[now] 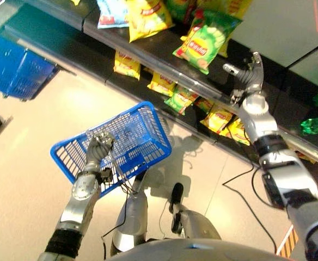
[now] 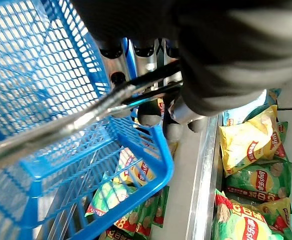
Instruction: Pick up the snacks into the basket
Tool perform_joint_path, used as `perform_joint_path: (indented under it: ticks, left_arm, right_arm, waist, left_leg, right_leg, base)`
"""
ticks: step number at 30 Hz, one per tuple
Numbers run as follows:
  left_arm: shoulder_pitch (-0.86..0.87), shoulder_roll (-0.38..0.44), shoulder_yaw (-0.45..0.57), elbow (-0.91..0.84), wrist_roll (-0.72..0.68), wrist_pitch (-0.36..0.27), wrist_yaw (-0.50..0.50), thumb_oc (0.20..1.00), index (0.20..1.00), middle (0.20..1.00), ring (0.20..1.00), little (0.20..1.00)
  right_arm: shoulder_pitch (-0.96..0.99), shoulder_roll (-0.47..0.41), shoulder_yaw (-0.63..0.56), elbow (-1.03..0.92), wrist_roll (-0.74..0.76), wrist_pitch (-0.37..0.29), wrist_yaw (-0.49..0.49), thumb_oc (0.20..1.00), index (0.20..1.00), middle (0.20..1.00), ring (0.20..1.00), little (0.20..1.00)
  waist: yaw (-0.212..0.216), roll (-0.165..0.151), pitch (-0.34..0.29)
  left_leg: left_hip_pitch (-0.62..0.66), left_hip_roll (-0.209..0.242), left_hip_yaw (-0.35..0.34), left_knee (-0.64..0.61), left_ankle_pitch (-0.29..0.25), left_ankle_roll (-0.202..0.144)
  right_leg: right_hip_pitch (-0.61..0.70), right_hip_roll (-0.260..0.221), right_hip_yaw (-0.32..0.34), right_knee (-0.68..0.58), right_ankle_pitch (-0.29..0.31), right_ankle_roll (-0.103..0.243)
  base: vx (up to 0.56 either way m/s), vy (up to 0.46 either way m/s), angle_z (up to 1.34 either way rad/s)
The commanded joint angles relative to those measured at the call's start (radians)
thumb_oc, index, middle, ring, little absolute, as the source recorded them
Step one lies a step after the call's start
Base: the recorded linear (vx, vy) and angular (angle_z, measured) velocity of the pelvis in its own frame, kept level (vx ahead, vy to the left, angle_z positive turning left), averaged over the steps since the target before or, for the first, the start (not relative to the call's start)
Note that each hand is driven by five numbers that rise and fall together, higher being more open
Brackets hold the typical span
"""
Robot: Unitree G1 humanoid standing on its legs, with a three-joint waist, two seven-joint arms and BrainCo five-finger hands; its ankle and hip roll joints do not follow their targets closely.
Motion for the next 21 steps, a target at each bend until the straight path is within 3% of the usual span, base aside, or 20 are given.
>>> perform_joint_path:
  ticks: [1, 10, 21]
  left_arm:
    - [0.008, 0.056, 0.008, -0.216, -0.022, -0.131, -0.002, 0.200, 0.200, 0.200, 0.200, 0.200]
    - [-0.020, 0.060, -0.028, -0.250, -0.063, -0.144, -0.013, 0.200, 0.200, 0.200, 0.200, 0.200]
    - [-0.042, 0.073, -0.058, -0.261, -0.080, -0.144, -0.025, 0.200, 0.200, 0.200, 0.200, 0.200]
  right_arm:
    - [-0.108, -0.058, 0.037, 0.073, 0.092, -0.033, -0.023, 1.000, 1.000, 1.000, 1.000, 1.000]
    - [-0.330, -0.135, 0.051, 0.393, 0.314, -0.011, 0.061, 1.000, 1.000, 1.000, 1.000, 1.000]
    - [-0.441, -0.248, 0.032, 0.463, 0.488, -0.022, 0.086, 1.000, 1.000, 1.000, 1.000, 1.000]
  waist:
    - [0.006, -0.003, -0.065]
    - [0.047, 0.014, -0.026]
    - [0.094, 0.044, -0.013]
  left_leg:
    - [-0.009, -0.067, 0.011, 0.108, -0.140, 0.026]
    - [-0.052, -0.087, -0.011, 0.130, -0.141, 0.027]
    - [-0.092, -0.117, -0.080, 0.133, -0.128, 0.017]
  right_leg:
    - [-0.093, -0.078, 0.009, 0.128, -0.033, 0.086]
    - [-0.121, -0.098, -0.012, 0.146, -0.032, 0.091]
    - [-0.117, -0.120, -0.080, 0.134, -0.049, 0.089]
  base:
    - [0.00, 0.048, 0.22]
    - [0.02, 0.025, 0.12]
    - [0.04, -0.021, 0.23]
